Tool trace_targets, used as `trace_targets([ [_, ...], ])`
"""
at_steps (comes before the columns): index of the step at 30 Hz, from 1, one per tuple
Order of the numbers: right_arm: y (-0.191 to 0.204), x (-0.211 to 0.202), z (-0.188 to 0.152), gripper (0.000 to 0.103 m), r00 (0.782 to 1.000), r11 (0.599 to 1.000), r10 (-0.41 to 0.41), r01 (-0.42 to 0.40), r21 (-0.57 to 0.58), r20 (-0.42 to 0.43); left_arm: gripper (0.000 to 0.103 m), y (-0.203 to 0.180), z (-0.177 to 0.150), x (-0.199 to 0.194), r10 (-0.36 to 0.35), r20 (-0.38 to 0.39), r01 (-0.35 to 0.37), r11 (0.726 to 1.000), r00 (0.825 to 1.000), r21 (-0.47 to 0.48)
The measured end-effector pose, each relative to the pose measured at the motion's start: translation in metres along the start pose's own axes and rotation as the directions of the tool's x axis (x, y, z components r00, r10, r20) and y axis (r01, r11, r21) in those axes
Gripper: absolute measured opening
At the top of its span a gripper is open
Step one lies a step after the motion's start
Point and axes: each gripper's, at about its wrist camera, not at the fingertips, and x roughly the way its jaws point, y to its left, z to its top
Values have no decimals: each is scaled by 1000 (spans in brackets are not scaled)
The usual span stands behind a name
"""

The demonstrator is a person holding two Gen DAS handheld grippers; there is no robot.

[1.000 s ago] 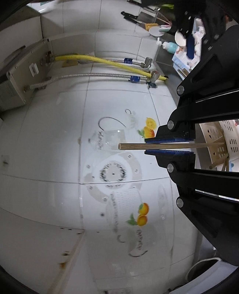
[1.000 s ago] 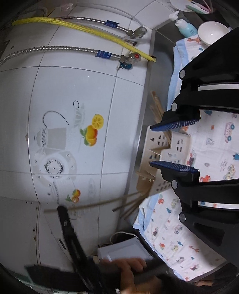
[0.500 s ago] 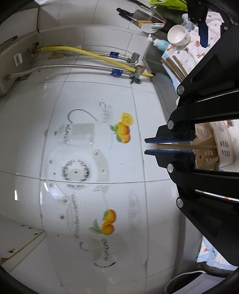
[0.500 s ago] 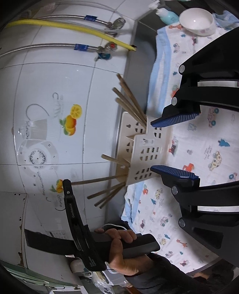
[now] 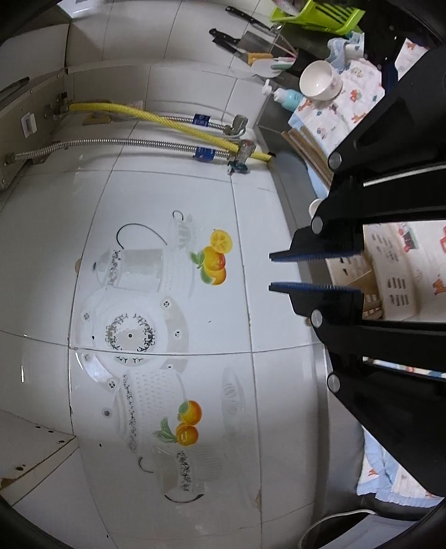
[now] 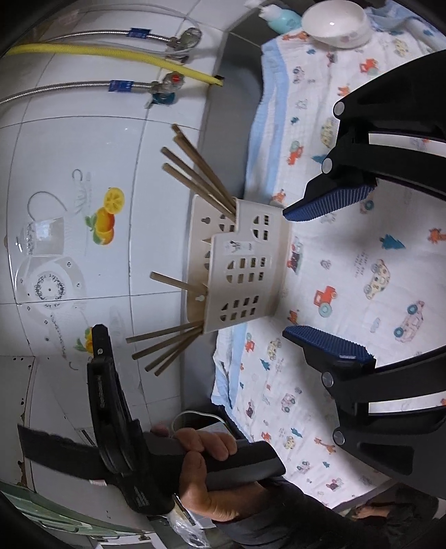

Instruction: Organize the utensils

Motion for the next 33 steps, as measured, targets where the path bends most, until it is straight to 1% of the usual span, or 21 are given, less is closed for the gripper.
trace_targets([
  [3, 2, -2, -7, 70, 1000, 1000, -15, 15, 7, -1, 24, -2, -6, -12, -5, -3, 5, 1000, 1000, 1],
  [6, 3, -3, -13, 71, 999, 999, -34, 34, 15, -1, 36, -4, -13, -23, -9, -9, 9, 1000, 1000, 0],
  [8, 4, -4, -18, 72, 999, 999, -46, 46, 22, -3, 39, -6, -19, -32, -10, -13, 10, 1000, 1000, -1],
  [10, 4, -5, -21, 73, 999, 998, -45, 46, 31, -8, 49, -6, -25, -39, -13, -21, 13, 1000, 1000, -10],
  [14, 5, -6, -29, 73, 998, 997, -53, 54, 47, -17, 62, -5, -42, -54, -18, -47, 17, 999, 999, -28],
  [16, 6, -7, -33, 84, 998, 997, -54, 55, 59, -17, 70, -5, -50, -59, -10, -64, 8, 1000, 998, -30],
  [17, 7, -8, -34, 86, 998, 996, -57, 58, 61, -13, 72, -5, -55, -62, -8, -78, 5, 1000, 997, -28],
  [18, 9, -9, -36, 86, 998, 996, -64, 65, 59, -11, 77, -6, -60, -63, -1, -89, -1, 1000, 996, -26],
  [20, 11, -10, -38, 86, 997, 996, -73, 73, 55, -12, 80, -5, -70, -69, 8, -107, -11, 1000, 994, -27],
  [25, 13, -12, -41, 88, 998, 995, -66, 67, 71, -19, 93, -1, -90, -80, 25, -140, -33, 998, 990, -51],
  [28, 15, -13, -44, 88, 997, 995, -75, 76, 72, -24, 98, 2, -99, -85, 31, -159, -42, 997, 987, -66],
  [30, 15, -14, -46, 89, 996, 994, -82, 84, 73, -25, 98, 6, -106, -89, 39, -171, -53, 996, 984, -76],
  [33, 14, -17, -49, 89, 996, 992, -88, 89, 83, -27, 98, 8, -113, -96, 71, -184, -85, 994, 980, -70],
])
